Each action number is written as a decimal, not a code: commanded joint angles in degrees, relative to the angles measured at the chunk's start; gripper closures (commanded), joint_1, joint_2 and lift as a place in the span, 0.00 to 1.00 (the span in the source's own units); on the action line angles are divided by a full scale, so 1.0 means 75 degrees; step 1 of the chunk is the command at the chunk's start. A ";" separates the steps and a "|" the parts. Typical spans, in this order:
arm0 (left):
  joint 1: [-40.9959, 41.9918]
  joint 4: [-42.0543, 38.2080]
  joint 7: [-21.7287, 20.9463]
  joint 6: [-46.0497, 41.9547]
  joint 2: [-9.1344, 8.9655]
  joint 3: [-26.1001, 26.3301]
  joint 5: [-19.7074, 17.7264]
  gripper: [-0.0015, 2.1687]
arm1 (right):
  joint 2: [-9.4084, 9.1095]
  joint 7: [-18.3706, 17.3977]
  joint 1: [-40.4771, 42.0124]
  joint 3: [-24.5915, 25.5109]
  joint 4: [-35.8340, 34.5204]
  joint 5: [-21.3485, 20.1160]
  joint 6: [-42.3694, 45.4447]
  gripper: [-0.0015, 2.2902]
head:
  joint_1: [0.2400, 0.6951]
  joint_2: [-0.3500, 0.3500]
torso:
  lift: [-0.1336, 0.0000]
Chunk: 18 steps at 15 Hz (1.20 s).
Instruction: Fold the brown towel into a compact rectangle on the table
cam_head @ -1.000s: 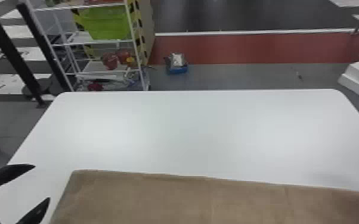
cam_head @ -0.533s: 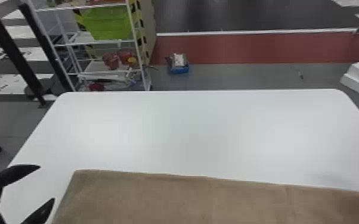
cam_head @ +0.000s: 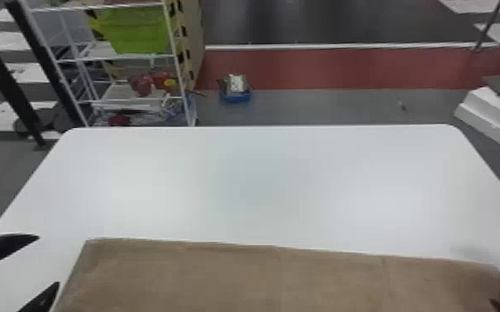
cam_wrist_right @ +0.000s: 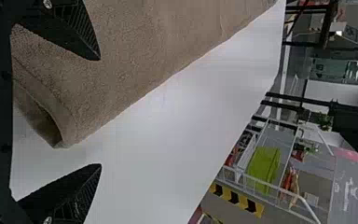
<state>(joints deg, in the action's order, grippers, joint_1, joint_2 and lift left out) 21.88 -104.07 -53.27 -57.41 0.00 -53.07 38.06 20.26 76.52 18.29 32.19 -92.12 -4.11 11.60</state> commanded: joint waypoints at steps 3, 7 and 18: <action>0.0012 0.0001 -0.0010 -0.0038 -0.0020 0.0057 0.0000 0.06 | 0.0064 -0.0206 -0.0189 -0.0121 0.0399 -0.0658 0.0123 0.02 | 1.00 0.52 | 0.00; 0.0024 0.0001 -0.0010 -0.0038 -0.0020 0.0057 0.0000 0.06 | 0.0099 -0.0288 -0.0283 -0.0203 0.0552 -0.1022 0.0123 0.02 | 1.00 0.50 | 0.00; 0.0024 0.0001 -0.0022 -0.0038 -0.0020 0.0069 0.0000 0.06 | 0.0193 -0.0839 -0.0377 -0.0718 0.0575 -0.2428 -0.0088 0.03 | 1.00 0.49 | 0.00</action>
<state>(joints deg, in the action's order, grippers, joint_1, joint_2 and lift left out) 22.06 -104.06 -53.44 -57.69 0.00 -52.63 38.06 21.61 70.33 15.68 27.26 -87.78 -21.21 11.56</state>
